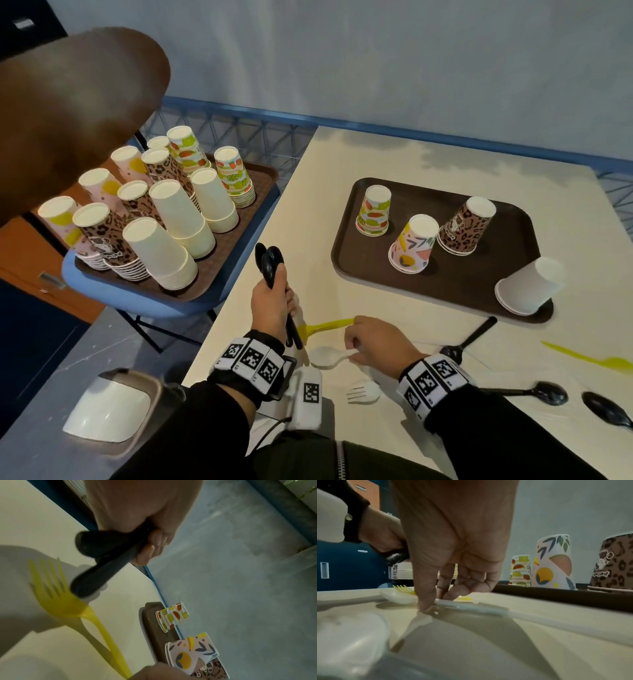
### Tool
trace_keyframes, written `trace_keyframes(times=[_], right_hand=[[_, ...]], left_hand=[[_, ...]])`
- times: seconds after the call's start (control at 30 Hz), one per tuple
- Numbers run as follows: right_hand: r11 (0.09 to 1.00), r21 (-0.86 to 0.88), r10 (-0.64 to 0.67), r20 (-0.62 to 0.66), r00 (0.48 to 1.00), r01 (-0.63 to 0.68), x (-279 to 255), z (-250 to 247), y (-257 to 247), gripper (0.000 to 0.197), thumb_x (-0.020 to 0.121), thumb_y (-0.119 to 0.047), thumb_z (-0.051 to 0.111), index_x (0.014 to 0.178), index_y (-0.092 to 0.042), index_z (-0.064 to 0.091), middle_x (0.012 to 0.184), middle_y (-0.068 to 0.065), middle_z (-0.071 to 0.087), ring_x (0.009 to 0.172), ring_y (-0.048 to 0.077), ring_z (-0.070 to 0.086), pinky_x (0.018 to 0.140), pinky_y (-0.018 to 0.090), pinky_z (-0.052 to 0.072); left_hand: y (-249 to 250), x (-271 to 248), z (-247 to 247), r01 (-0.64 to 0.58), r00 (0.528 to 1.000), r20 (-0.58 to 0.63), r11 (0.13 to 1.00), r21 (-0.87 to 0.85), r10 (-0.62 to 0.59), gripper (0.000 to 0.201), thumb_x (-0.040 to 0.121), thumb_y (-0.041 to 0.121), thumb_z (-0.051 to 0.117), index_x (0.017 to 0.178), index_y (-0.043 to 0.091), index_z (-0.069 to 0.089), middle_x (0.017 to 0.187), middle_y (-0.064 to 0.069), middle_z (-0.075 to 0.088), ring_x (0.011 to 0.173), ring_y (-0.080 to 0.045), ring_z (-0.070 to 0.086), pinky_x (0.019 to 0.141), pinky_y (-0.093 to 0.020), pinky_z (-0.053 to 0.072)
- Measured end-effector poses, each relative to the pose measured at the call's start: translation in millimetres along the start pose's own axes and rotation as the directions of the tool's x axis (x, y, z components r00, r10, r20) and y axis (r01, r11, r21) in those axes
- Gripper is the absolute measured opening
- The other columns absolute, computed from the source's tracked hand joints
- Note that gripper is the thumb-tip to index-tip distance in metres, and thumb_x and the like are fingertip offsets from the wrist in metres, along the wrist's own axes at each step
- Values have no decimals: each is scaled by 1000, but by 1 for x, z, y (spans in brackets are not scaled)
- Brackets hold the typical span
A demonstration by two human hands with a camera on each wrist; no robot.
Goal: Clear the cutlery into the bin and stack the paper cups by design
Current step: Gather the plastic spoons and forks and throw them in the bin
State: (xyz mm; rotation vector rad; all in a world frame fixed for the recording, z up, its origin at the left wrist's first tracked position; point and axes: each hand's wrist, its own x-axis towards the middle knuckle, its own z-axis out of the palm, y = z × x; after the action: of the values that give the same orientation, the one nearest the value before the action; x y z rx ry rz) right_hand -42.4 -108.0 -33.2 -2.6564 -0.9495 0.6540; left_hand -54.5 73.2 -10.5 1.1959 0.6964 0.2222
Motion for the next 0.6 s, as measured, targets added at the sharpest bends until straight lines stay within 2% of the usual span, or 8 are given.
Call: trace_keyframes(times=[0.1, 0.17, 0.23, 0.33, 0.4, 0.47, 0.6], right_hand=[[999, 27, -15, -79, 997, 17, 3, -9, -3, 19, 82, -22, 60, 99, -15, 61, 102, 8, 57, 97, 26, 55, 71, 29, 36], [997, 71, -19, -142, 990, 29, 8, -18, -9, 21, 82, -21, 58, 101, -11, 58, 102, 11, 57, 95, 28, 54, 71, 31, 34], [999, 27, -28, -156, 987, 32, 15, -23, -14, 21, 84, -21, 56, 101, -9, 56, 104, 13, 55, 96, 30, 52, 73, 33, 35], [1000, -18, -23, -118, 993, 21, 28, -16, -20, 24, 88, -16, 49, 107, -2, 52, 111, 19, 50, 95, 36, 54, 72, 39, 38], [1000, -4, 6, -96, 995, -6, 35, -7, -22, 24, 91, -9, 44, 113, -1, 47, 116, 20, 46, 88, 38, 56, 66, 36, 37], [1000, -23, 18, -67, 998, -19, 39, 2, -24, 26, 91, -7, 46, 117, -4, 43, 119, 17, 42, 80, 37, 55, 63, 32, 33], [997, 23, 77, 4, 997, -78, 40, 9, -21, 31, 90, -20, 50, 116, -4, 45, 122, 15, 42, 98, 36, 56, 69, 37, 36]], left_hand=[[-1, -2, -5, -4, 999, -34, 1000, 5, 4, 38, 97, 26, 46, 62, 12, 38, 33, 8, 34, 28, -6, 29, 34, -15, 26], [1, -1, -11, -8, 997, -73, 999, 37, 11, 37, 96, 25, 48, 62, 14, 38, 33, 9, 34, 28, -5, 29, 34, -15, 26], [0, -2, -16, -4, 994, -106, 999, 50, 9, 34, 94, 23, 51, 62, 15, 40, 34, 10, 35, 29, -5, 30, 35, -14, 27], [-1, -4, -22, -8, 994, -112, 999, 34, 12, 32, 92, 19, 53, 63, 16, 41, 34, 8, 36, 30, -5, 30, 34, -15, 28], [-1, -4, -27, -10, 994, -104, 999, 42, 15, 32, 92, 19, 53, 63, 16, 40, 35, 9, 36, 30, -5, 30, 35, -15, 27], [-1, -3, -31, -18, 995, -98, 998, 59, 24, 33, 92, 18, 53, 62, 15, 40, 34, 9, 36, 30, -5, 30, 36, -15, 28], [-3, -2, -37, -45, 997, -58, 990, 135, 53, 33, 90, 18, 57, 63, 15, 40, 33, 9, 38, 31, -4, 34, 47, -24, 32]])
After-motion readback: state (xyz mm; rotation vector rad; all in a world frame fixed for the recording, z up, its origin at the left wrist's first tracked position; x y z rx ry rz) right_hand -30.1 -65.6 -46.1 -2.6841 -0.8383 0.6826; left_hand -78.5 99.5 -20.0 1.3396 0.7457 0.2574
